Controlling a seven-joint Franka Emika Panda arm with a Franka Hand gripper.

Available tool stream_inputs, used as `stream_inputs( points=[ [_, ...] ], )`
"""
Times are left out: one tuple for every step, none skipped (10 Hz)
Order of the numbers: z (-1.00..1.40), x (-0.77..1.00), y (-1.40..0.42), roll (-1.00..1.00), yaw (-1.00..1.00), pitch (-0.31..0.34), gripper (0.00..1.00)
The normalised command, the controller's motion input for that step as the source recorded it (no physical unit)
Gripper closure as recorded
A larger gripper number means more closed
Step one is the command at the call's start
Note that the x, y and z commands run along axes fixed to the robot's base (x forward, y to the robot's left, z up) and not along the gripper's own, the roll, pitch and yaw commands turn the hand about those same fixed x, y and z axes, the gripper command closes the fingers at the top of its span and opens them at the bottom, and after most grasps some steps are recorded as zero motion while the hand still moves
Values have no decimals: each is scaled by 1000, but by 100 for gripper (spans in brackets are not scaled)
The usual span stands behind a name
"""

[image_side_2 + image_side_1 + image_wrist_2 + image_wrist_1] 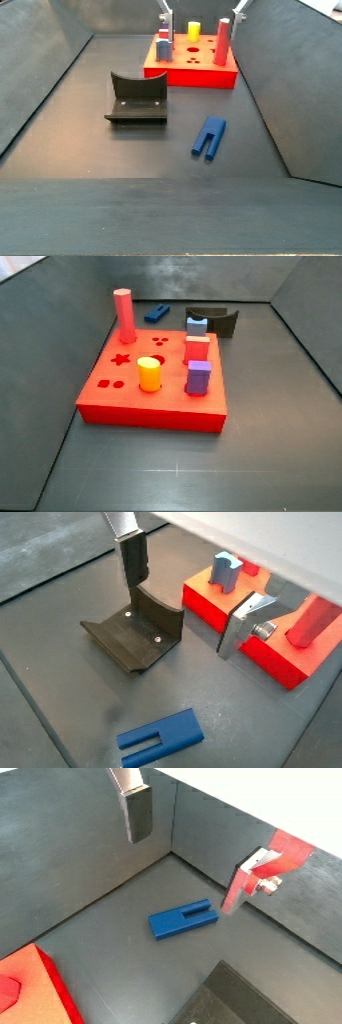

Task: Pick up the square-circle object. Move up. Place the square-circle object on the fixture. Regrasp the square-circle object. Rotate the square-circle object. Move to above the board. Insert the square-circle object.
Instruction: Pick up the square-circle object.

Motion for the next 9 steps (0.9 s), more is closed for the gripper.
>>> stream_inputs(
  points=[
    [-886, -174, 100, 124, -463, -44, 0],
    [-1000, -237, 271, 0, -691, 0, 0],
    [-1000, -237, 200, 0, -760, 0, 0],
    [-1000, -51, 183, 0, -574, 0, 0],
    [-1000, 0, 97, -33, -503, -11, 0],
    [-991, 94, 43, -50, -300, -21, 0],
    [-963, 226, 29, -90, -86, 0, 0],
    [-943, 186, 11, -106, -80, 0, 0],
    [-734, 0, 0, -203, -97, 3, 0]
  ],
)
